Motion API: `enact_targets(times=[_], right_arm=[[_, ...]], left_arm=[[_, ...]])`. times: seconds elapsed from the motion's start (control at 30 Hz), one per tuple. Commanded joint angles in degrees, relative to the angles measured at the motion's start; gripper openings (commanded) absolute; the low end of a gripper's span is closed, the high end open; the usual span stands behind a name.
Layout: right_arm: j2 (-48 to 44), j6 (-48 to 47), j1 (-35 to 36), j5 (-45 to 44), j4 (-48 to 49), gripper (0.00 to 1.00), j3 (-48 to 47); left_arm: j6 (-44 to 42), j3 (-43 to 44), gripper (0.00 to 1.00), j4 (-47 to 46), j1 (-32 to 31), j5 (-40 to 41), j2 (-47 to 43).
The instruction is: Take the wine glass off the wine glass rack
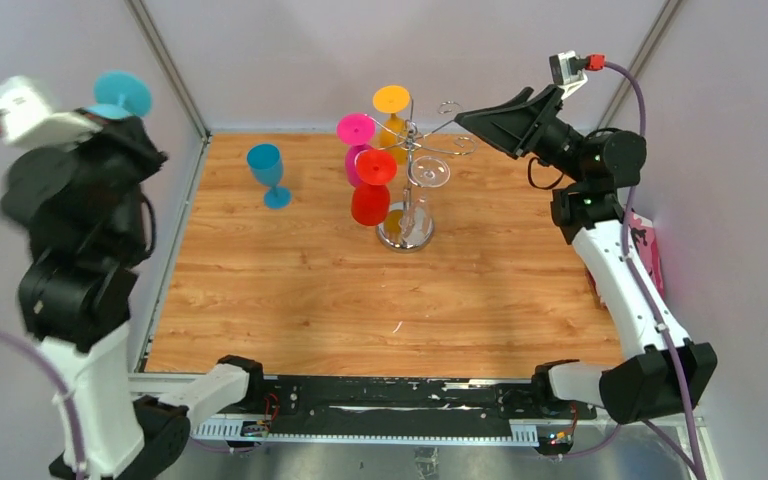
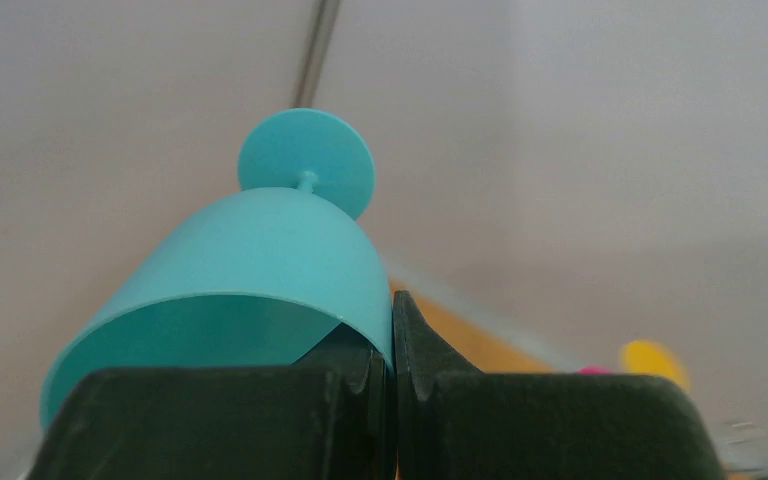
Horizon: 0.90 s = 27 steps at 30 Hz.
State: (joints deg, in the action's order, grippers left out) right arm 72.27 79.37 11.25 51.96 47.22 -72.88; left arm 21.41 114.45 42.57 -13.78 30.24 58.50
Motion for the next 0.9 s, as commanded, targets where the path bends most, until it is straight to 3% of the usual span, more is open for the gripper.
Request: enact_targets(times=[0.0,0.17,0.27,0.37,0.57,0.87], right_arm=[[-3.6,-19.0,-2.0,1.7,-24.1,0.87,-4.1],[-2.8,-24.6,-3.3,2.2,-31.8,0.9,-7.1],[-1.3,-23.2,-3.5,3.1,-30.6,0.9,-6.5],[0.5,-20.4,-3.5,4.5,-27.7,0.9,-5.8],[1.8,-19.5,-3.6,5.0,-25.9,0.89,-4.9],[2.0,-21.4,-4.8,4.5,-27.8,0.88,-4.9]], left_arm=[[-1.5,-6.1,0.0,23.9,2.6,8.7,9.6],[1.5,-17.9,0.0,19.1,8.0,-6.3,11.8],[2.8,-27.1,0.0,11.5,12.5,-18.0,12.3],[3.8,-32.1,0.0,7.0,17.3,-22.6,15.7],[3.4,-33.0,0.0,1.0,23.2,-27.3,24.2],[1.7,-22.1,0.0,1.0,25.2,-25.4,41.2]])
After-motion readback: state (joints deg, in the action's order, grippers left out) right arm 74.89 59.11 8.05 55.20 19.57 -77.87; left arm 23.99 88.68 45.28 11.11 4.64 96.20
